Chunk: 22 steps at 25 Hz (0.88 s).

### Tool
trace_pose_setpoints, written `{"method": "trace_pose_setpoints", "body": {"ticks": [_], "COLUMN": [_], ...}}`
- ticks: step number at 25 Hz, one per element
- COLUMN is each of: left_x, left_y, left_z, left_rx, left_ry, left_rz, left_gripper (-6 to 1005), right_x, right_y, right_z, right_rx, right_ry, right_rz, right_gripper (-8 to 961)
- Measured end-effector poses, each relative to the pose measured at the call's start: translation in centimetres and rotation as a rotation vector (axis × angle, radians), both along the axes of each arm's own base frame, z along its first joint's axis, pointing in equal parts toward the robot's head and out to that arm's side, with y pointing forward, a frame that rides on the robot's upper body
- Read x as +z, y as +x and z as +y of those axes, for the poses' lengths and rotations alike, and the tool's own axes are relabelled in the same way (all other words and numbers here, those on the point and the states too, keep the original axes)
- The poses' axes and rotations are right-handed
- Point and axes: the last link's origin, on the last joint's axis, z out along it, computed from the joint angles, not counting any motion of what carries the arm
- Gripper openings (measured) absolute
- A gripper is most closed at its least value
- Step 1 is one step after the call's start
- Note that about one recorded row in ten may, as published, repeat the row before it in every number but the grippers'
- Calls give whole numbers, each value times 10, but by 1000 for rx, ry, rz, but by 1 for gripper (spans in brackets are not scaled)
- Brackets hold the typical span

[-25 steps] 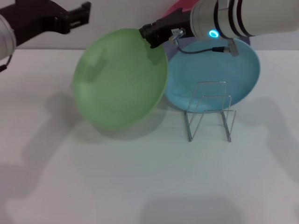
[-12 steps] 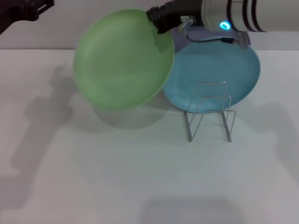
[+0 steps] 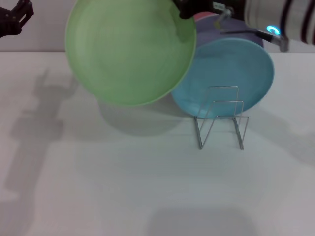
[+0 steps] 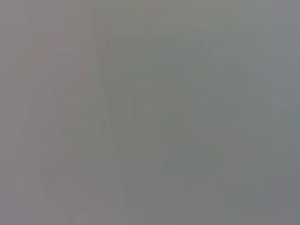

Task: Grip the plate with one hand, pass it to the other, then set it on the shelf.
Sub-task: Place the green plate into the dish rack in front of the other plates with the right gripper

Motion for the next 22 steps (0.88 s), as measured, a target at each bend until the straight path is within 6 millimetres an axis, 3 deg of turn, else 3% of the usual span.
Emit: {"method": "trace_pose_setpoints", "body": {"ticks": [8,9,10,20,22], "left_x": [-3,-13,-16,-34,-36], "left_y": [-11,-30,-36,-62,-75], "left_z": [-5,-8,-11,-28,-32], "left_rx": [3,9,5,-84,-87], "left_ry": [82,156,182,228,234], "left_rz": [-29,-111,-144,-230,-276], "left_gripper": [817,817,817,815,815], "right_x": [18,22,22,26,23], "right_y": [25,31,31,55,61], "right_z": [-26,-30,-30,-45,-48], "right_rx": [79,85,85,169,207], "right_ry": [128,148,148,240,249], "right_rz": [35,58,58,28,21], "right_gripper": [18,18,18,17,17]}}
